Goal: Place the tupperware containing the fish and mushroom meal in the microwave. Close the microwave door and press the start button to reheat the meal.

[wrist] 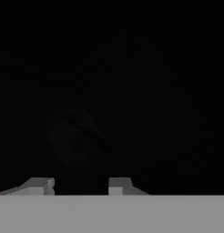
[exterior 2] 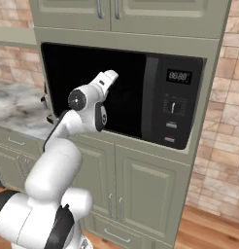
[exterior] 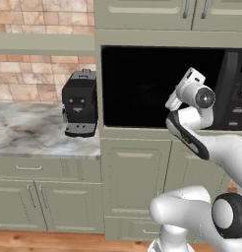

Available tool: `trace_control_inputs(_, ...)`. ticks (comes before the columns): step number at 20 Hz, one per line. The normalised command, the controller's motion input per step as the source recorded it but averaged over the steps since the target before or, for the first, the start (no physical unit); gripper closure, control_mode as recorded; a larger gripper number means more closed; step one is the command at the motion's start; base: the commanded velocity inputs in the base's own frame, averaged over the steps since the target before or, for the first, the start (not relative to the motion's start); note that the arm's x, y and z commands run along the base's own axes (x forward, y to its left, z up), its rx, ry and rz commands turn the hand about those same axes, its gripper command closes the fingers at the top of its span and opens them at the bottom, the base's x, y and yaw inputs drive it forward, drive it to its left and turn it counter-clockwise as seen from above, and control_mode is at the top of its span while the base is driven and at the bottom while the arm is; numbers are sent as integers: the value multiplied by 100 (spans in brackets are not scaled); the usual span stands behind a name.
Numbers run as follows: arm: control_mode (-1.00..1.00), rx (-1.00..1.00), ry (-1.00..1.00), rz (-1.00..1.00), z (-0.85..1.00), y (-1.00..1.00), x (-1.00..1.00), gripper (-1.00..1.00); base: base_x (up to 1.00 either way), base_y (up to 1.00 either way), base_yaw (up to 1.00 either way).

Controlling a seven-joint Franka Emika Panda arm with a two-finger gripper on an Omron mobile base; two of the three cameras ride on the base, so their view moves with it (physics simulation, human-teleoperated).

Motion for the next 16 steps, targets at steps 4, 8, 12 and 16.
trace_control_inputs(4,-100,-4,27,4,47,19,17,-100,0,0,0)
trace_control_inputs(8,-100,-2,18,0,35,28,-68,-100,0,0,0)
trace_control_inputs(12,-100,0,4,0,12,2,-100,-100,0,0,0)
trace_control_inputs(16,-100,9,-14,0,0,-39,-100,-100,0,0,0)
